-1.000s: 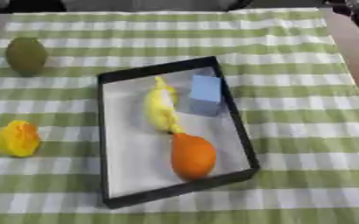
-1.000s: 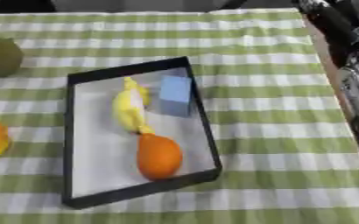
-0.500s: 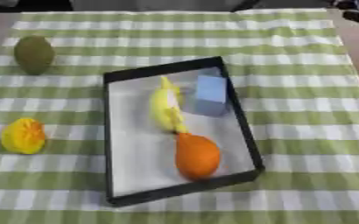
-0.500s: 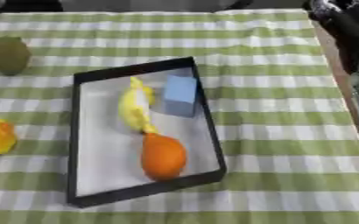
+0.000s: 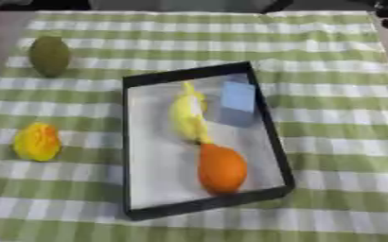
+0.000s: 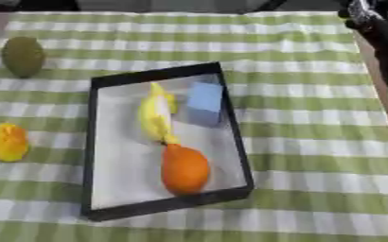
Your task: Pick up objects on the table and place them in the box.
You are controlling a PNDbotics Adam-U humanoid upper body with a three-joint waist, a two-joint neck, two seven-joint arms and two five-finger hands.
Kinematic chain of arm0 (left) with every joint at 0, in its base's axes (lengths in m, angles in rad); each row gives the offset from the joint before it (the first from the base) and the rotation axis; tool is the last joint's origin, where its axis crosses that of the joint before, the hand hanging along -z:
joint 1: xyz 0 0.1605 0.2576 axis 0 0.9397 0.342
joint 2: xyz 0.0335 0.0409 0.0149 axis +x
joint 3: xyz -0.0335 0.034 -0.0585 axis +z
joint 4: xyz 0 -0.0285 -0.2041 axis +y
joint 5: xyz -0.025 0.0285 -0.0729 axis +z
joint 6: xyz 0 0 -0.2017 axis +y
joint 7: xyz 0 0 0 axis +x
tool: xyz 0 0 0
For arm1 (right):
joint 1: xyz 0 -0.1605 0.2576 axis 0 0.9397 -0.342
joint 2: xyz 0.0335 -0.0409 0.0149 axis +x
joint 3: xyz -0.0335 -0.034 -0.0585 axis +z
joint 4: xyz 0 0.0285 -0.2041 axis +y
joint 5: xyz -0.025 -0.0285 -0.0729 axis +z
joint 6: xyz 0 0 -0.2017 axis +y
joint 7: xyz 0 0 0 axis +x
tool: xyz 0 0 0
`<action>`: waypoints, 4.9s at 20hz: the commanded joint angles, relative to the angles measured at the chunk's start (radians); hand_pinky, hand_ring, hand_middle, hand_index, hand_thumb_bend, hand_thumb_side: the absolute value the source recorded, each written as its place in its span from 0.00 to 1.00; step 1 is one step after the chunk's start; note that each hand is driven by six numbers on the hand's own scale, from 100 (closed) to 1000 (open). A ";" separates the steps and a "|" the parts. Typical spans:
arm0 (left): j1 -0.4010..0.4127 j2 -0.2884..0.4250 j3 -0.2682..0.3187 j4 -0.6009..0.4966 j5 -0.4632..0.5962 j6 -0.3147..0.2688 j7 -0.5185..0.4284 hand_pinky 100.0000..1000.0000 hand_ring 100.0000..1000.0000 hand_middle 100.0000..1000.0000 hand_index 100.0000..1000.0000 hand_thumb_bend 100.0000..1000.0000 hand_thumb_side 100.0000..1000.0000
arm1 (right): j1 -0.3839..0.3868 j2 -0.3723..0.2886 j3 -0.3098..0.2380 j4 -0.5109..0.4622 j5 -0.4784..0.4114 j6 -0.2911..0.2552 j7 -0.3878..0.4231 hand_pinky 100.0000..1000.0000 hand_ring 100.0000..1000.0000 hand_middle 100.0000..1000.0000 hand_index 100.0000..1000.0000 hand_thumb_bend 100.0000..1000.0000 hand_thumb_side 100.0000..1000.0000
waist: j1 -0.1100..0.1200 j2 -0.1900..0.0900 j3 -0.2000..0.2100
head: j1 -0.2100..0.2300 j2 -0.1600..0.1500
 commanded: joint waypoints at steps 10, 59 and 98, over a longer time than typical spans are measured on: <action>-0.097 -0.018 -0.054 0.029 0.026 0.001 -0.005 0.81 0.80 0.79 0.84 0.43 0.09 | -0.013 -0.010 -0.001 0.005 0.008 0.002 0.006 0.86 0.76 0.66 0.79 0.00 0.44 | 0.012 -0.027 -0.011 | 0.006 -0.015; -0.302 -0.297 -0.262 0.433 -0.195 -0.142 0.168 0.71 0.69 0.61 0.61 0.00 0.00 | -0.019 0.021 0.001 0.050 0.006 0.006 0.044 0.87 0.76 0.67 0.79 0.00 0.48 | 0.013 -0.021 -0.023 | 0.023 -0.009; -0.789 -0.621 -0.440 0.224 -0.178 -0.095 -0.053 0.68 0.66 0.58 0.56 0.02 0.00 | -0.040 -0.007 0.015 0.038 0.000 0.006 0.055 0.87 0.76 0.67 0.79 0.00 0.45 | 0.030 -0.056 -0.018 | -0.014 0.004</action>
